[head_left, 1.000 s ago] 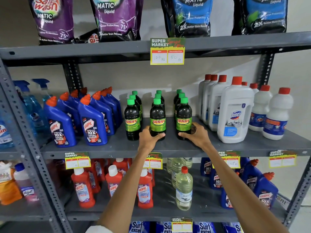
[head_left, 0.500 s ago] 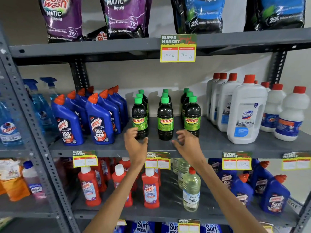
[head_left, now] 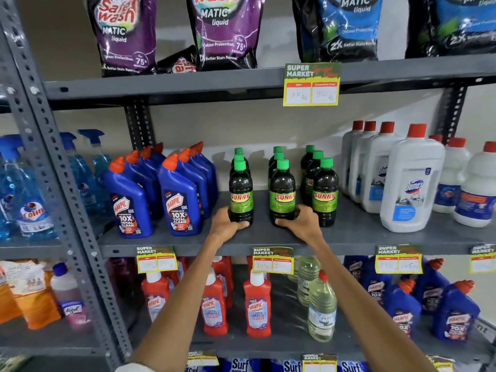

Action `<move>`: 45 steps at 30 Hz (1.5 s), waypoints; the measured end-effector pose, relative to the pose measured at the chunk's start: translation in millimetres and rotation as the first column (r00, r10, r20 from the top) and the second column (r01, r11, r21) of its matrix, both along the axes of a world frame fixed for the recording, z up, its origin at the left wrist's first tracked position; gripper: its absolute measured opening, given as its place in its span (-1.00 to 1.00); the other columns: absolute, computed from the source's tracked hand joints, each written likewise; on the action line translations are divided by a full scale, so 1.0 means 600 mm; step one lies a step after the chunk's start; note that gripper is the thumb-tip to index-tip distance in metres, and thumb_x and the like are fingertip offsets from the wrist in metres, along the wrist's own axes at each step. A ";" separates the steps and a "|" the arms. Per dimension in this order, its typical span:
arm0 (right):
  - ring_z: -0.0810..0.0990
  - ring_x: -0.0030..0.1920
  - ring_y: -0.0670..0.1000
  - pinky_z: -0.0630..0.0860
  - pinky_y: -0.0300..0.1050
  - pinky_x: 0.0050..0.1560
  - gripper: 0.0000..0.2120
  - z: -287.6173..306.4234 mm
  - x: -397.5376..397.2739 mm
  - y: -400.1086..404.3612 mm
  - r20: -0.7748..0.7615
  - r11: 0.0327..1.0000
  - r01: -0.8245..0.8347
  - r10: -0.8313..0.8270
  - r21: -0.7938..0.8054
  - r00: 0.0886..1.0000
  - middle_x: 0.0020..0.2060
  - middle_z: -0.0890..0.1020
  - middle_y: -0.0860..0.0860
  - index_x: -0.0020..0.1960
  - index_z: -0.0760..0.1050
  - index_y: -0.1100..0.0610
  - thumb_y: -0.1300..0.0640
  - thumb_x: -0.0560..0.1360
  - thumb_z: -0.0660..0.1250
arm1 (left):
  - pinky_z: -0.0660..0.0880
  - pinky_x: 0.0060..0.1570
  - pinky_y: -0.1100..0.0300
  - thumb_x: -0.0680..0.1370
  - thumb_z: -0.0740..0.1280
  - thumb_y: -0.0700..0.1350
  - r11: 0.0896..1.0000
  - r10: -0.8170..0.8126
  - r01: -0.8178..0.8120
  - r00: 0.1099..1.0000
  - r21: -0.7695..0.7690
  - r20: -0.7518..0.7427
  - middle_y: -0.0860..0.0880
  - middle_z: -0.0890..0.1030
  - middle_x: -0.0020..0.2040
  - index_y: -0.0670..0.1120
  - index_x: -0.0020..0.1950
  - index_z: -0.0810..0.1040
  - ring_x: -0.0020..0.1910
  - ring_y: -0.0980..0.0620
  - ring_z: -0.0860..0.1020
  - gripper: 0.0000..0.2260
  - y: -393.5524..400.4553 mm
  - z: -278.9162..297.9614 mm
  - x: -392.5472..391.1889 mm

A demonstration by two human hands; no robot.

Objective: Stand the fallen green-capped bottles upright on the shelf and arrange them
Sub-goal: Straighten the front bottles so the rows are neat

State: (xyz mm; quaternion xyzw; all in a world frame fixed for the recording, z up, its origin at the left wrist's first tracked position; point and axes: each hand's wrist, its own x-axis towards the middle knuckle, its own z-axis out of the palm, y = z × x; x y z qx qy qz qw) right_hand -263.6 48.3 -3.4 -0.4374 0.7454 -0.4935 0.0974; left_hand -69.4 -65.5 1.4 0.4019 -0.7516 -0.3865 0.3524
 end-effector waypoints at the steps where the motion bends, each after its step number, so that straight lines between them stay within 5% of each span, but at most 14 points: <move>1: 0.64 0.08 0.09 0.45 -0.21 -0.02 -0.46 0.000 0.002 0.002 -0.008 1.000 0.003 -0.003 -0.010 1.000 0.09 0.69 0.14 0.20 0.58 0.23 0.05 0.30 0.61 | 0.40 0.15 0.18 0.33 0.58 -0.17 1.000 0.003 -0.003 1.000 -0.013 -0.005 -0.12 0.63 0.21 -0.12 0.26 0.55 0.15 -0.02 0.56 -0.48 0.002 -0.001 0.001; 17: 0.62 0.11 0.19 0.53 0.03 0.12 -0.46 0.001 0.024 0.016 -0.134 0.999 0.043 -0.041 0.016 0.990 0.11 0.67 0.17 0.24 0.53 0.23 -0.02 0.38 0.55 | 0.38 0.13 0.21 0.37 0.55 -0.17 0.998 0.016 -0.015 1.000 -0.067 0.021 -0.16 0.61 0.24 -0.16 0.29 0.52 0.22 -0.08 0.56 -0.49 0.021 -0.004 0.008; 45: 0.57 0.19 0.24 0.50 0.07 0.19 -0.43 -0.004 0.009 0.009 -0.119 0.998 -0.003 0.010 0.058 0.993 0.13 0.65 0.20 0.27 0.48 0.29 -0.01 0.41 0.53 | 0.41 0.12 0.21 0.37 0.56 -0.17 0.997 0.044 -0.042 0.999 -0.071 0.016 -0.18 0.62 0.21 -0.19 0.28 0.52 0.20 -0.10 0.57 -0.48 0.024 -0.007 0.011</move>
